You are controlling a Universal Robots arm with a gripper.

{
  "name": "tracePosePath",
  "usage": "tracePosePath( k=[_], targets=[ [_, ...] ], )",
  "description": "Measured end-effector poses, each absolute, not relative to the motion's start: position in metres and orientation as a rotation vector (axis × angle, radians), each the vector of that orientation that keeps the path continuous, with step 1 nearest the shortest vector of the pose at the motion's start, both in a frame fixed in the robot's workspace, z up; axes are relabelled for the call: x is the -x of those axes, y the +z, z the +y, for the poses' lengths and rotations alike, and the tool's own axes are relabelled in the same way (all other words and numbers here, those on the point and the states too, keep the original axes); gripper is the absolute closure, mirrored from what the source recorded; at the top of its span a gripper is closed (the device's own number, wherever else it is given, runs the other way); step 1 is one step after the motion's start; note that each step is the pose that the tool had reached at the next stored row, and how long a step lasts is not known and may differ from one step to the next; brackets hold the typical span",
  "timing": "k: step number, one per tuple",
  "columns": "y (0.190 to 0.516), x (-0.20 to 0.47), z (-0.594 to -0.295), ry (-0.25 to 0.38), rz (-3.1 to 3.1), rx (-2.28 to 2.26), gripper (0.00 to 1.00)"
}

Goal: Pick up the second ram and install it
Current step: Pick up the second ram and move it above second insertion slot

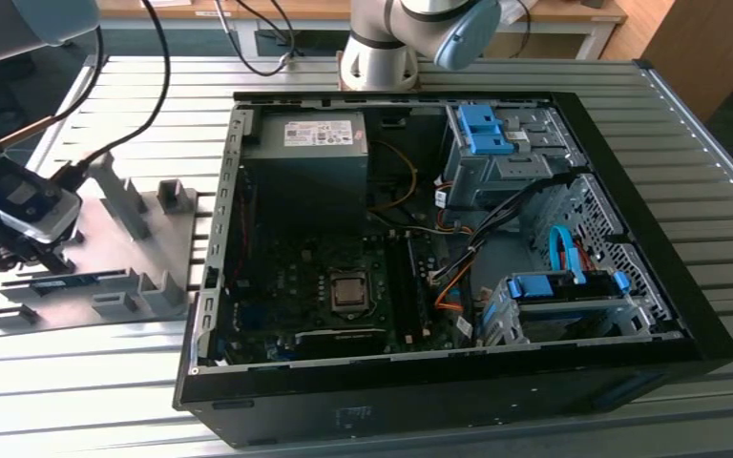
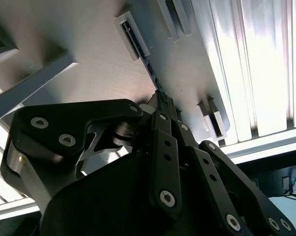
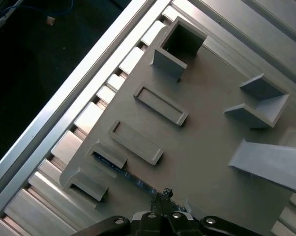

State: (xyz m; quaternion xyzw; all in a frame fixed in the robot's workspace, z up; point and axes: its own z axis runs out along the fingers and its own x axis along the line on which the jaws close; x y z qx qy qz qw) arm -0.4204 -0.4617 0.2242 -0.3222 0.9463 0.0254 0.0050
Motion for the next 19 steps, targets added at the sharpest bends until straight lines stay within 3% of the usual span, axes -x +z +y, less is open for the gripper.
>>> tracePosePath(
  k=[19],
  targets=[
    [0.2242,0.4204,-0.4617,0.081,2.881,1.235,0.90]
  ],
)
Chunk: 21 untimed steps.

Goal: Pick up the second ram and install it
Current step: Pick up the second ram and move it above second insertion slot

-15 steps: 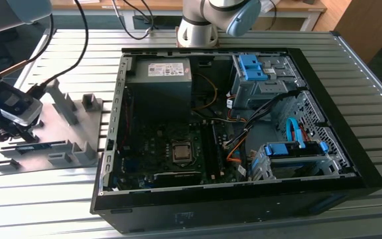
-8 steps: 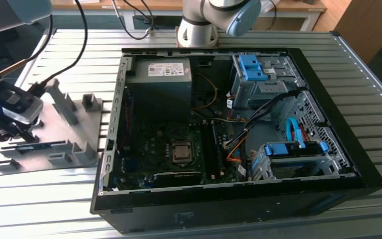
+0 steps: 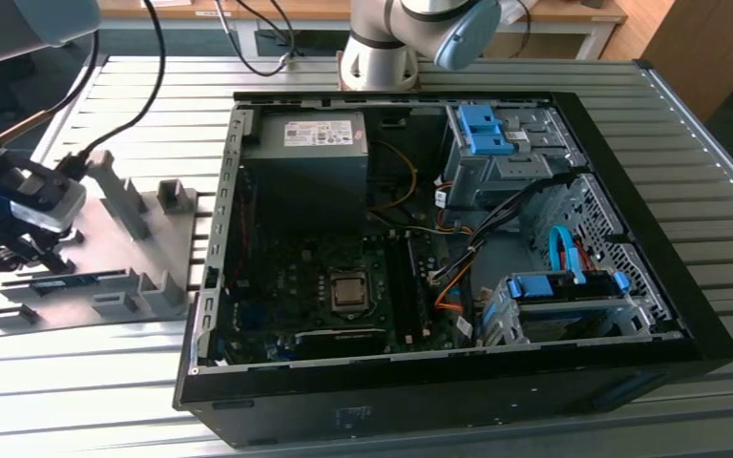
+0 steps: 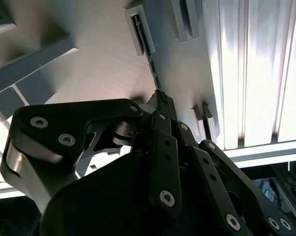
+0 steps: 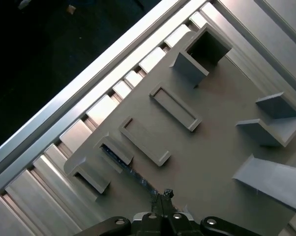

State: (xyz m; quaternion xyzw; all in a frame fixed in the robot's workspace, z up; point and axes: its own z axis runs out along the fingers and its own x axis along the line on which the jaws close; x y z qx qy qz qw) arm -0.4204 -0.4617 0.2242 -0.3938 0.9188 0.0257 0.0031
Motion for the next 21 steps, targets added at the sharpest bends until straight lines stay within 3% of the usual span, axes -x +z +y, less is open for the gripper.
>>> tracePosePath(
  k=[21],
  targets=[
    [0.2242,0.4204,-0.4617,0.081,2.817,1.380,0.90]
  ],
)
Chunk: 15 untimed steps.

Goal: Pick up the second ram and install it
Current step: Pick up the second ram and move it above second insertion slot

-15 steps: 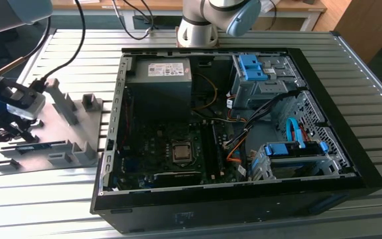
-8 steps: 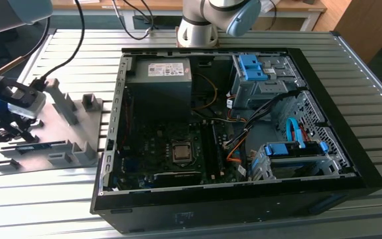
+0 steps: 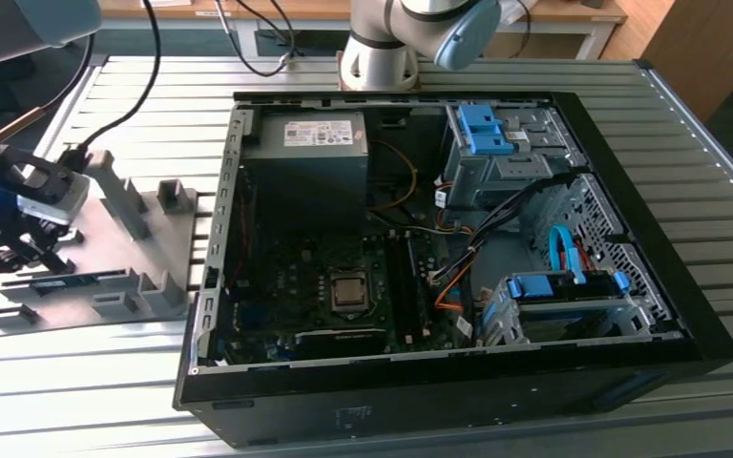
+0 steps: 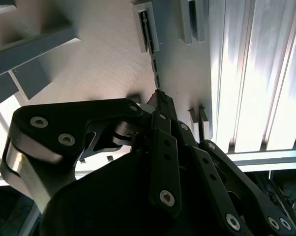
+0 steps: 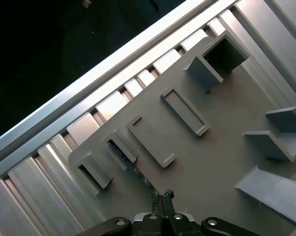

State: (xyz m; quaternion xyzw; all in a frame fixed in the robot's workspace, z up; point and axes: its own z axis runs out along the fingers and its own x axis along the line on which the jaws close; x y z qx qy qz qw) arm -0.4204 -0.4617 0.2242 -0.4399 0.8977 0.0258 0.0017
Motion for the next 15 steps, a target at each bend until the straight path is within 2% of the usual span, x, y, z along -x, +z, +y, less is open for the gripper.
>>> tracePosePath(
  k=[15],
  targets=[
    [0.2242,0.4204,-0.4617,0.081,2.778,1.461,0.90]
  ],
)
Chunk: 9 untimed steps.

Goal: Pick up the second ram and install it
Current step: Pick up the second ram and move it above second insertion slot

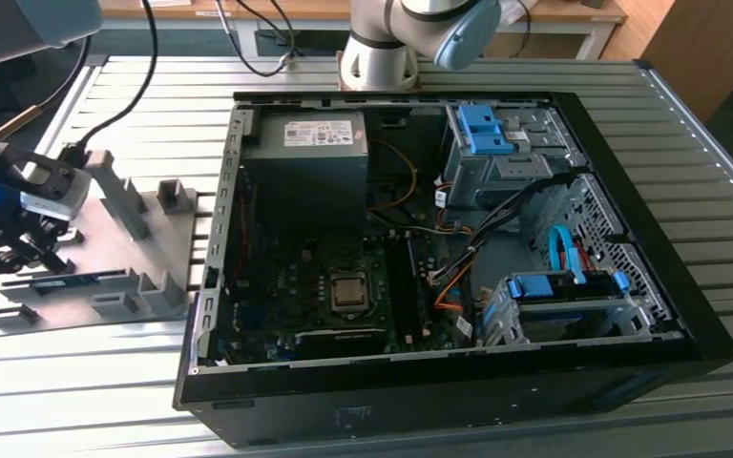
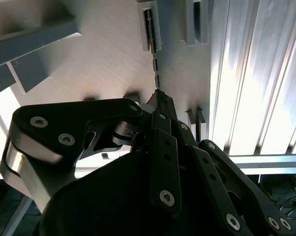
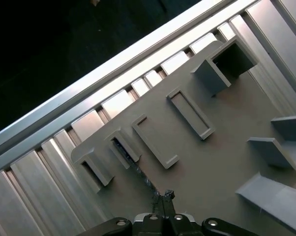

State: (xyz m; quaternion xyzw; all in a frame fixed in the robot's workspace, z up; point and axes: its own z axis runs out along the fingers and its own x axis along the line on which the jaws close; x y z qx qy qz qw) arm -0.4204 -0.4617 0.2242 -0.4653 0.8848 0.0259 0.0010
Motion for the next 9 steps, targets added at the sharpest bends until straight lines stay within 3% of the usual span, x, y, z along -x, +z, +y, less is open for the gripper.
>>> tracePosePath(
  k=[9],
  targets=[
    [0.2242,0.4205,-0.4618,0.081,2.754,1.507,0.90]
  ],
)
